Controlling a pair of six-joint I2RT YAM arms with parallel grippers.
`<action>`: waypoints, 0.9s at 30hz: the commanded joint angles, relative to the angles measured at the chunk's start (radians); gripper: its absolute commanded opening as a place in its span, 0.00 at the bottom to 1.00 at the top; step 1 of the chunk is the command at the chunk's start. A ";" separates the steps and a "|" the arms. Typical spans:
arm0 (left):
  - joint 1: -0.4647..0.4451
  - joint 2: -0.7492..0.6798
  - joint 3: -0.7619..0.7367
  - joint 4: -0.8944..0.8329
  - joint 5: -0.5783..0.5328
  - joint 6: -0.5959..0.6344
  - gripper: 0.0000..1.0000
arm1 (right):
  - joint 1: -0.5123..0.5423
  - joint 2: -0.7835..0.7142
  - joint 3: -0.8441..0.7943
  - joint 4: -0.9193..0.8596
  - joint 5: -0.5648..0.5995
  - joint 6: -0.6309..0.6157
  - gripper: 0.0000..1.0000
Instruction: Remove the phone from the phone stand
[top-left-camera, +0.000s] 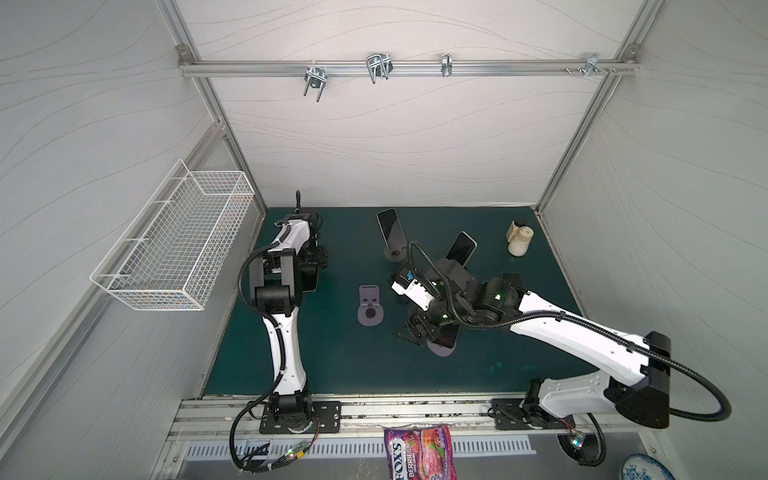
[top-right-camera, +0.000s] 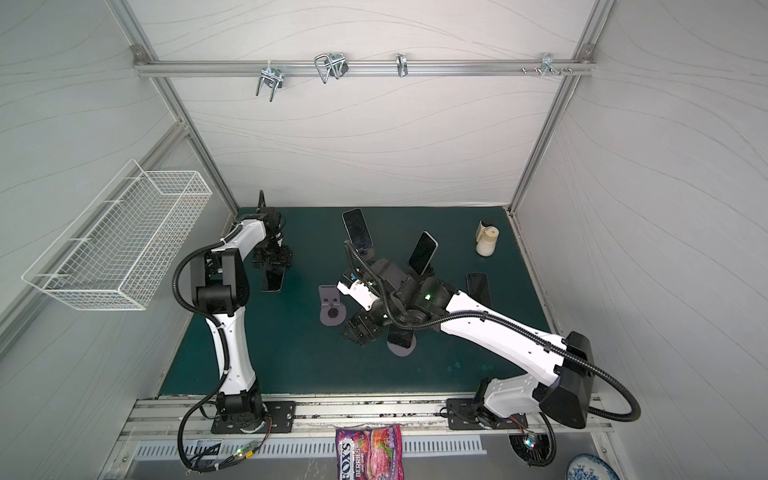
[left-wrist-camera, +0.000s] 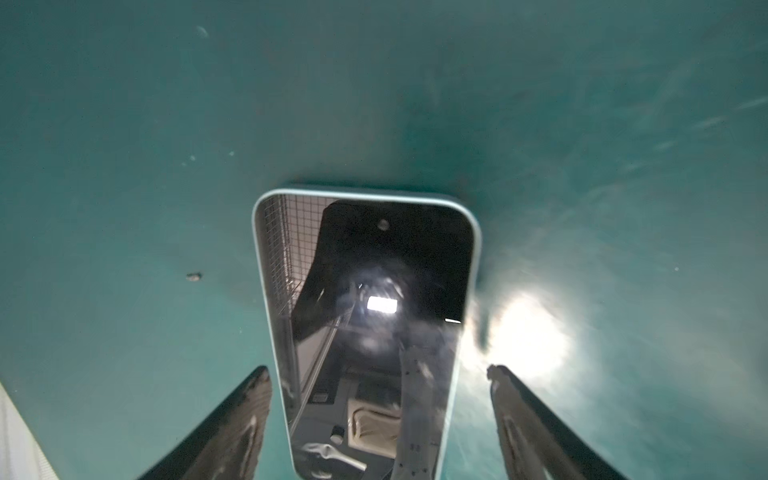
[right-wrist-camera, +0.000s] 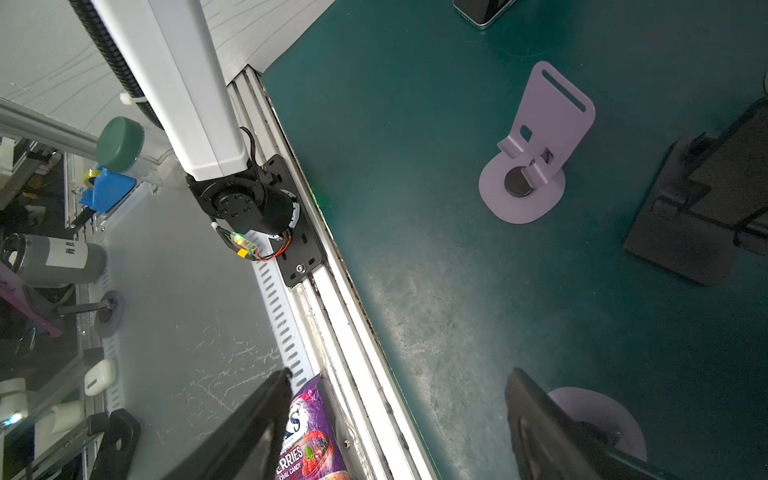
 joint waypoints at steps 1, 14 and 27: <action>0.003 -0.091 -0.010 0.043 0.057 -0.034 0.84 | -0.006 -0.047 -0.003 0.000 0.040 0.006 0.82; -0.051 -0.262 -0.128 0.111 0.062 -0.055 0.84 | -0.005 -0.186 -0.058 0.048 0.166 0.034 0.82; -0.091 -0.456 -0.202 0.202 0.085 -0.071 0.84 | -0.005 -0.218 -0.070 0.028 0.316 0.080 0.84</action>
